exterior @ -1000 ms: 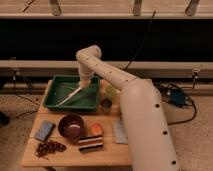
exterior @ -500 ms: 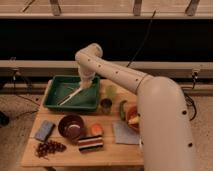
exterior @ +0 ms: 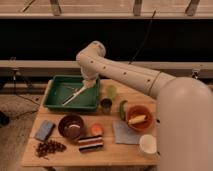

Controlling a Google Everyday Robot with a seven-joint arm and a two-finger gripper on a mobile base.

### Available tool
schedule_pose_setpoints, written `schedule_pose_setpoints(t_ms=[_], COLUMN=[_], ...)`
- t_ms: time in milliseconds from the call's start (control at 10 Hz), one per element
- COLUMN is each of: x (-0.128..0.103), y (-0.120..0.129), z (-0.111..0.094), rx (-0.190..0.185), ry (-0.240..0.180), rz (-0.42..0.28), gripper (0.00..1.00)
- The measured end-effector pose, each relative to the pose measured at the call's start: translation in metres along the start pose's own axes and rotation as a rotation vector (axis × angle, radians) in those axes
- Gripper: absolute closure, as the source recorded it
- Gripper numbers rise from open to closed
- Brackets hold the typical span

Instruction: Place brush in metal cup

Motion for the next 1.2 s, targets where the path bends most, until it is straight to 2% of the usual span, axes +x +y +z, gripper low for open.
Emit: schedule_pose_setpoints(t_ms=[300, 500, 600, 700, 1000, 1200], x=[0.023, 0.032, 0.035, 0.038, 0.044, 0.050], y=[0.016, 0.030, 0.039, 0.054, 0.079, 0.090], z=[-0.026, -0.038, -0.040, -0.041, -0.024, -0.011], rx=[0.034, 0.049, 0.053, 0.059, 0.060, 0.054], ry=[0.054, 0.057, 0.037, -0.001, -0.072, -0.094], rz=[0.079, 0.139, 0.173, 0.215, 0.284, 0.315], gripper=[1.00, 1.00, 1.00, 1.00, 1.00, 1.00])
